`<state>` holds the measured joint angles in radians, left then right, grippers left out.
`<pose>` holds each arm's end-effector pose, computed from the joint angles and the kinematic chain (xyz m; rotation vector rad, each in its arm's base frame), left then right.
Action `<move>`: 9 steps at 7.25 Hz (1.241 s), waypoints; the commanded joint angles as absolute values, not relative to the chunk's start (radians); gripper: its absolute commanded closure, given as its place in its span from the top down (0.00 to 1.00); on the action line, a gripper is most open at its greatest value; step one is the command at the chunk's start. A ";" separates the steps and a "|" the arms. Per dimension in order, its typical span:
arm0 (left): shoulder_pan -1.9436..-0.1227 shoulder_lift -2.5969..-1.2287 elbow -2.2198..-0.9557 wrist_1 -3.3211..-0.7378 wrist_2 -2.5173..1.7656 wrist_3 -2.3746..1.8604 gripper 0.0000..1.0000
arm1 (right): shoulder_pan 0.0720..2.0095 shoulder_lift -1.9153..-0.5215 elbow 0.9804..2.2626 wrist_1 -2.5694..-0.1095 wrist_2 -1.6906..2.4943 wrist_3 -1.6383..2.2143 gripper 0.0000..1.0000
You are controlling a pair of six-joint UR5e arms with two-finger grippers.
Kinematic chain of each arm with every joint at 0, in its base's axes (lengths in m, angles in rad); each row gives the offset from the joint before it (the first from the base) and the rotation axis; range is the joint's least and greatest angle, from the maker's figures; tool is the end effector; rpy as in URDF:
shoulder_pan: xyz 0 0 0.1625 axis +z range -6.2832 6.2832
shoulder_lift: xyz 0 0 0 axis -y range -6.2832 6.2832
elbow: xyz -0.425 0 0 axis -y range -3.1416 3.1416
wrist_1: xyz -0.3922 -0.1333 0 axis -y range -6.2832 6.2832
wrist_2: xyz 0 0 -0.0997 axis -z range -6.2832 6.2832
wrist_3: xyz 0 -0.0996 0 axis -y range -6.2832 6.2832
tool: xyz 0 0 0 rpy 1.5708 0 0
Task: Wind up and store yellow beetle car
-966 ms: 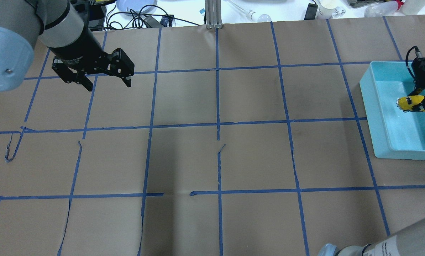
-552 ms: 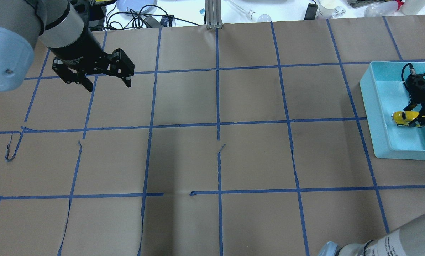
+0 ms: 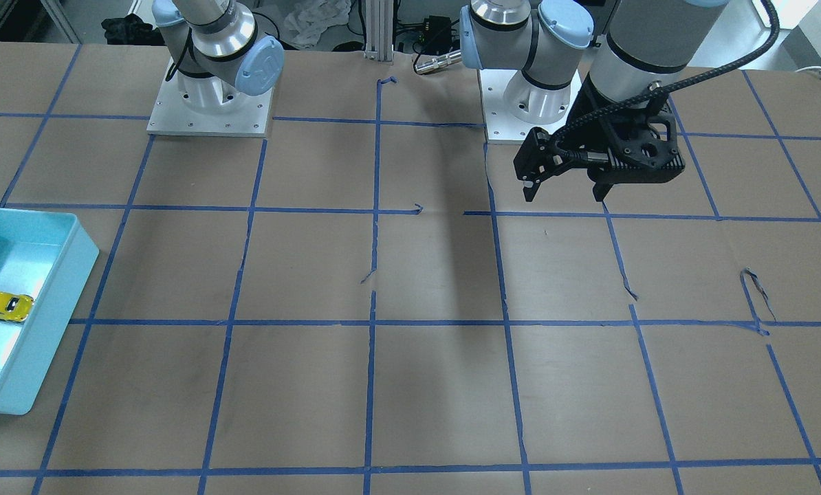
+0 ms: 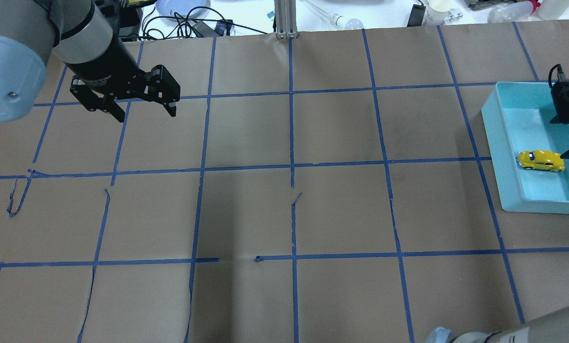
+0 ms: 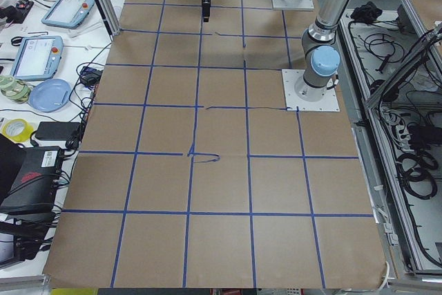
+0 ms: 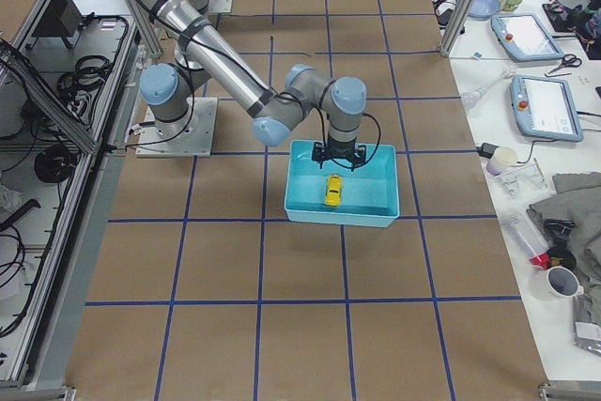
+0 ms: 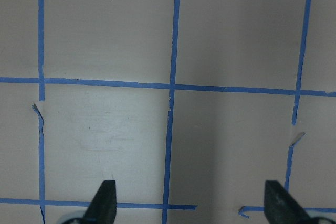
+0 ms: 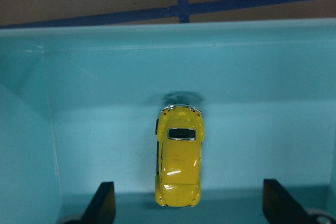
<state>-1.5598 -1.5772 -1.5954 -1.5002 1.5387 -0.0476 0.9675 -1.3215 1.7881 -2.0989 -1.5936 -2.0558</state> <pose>-0.1310 -0.4998 0.4798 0.0901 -3.1069 0.0606 -0.2103 -0.5361 0.3047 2.0421 -2.3008 -0.0114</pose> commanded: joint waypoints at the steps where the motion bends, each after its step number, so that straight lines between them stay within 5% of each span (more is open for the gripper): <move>1: -1.559 -1.577 -1.597 -1.500 1.540 -0.048 1.00 | 1.093 -1.464 1.752 -1.932 -1.597 -1.807 1.00; 4: -1.560 -1.577 -1.595 -1.500 1.539 -0.048 1.00 | 1.338 -1.610 1.663 -1.622 -1.568 -1.115 1.00; 9: -1.560 -1.577 -1.597 -1.500 1.542 -0.048 1.00 | 1.643 -1.582 1.562 -1.606 -1.571 -0.232 1.00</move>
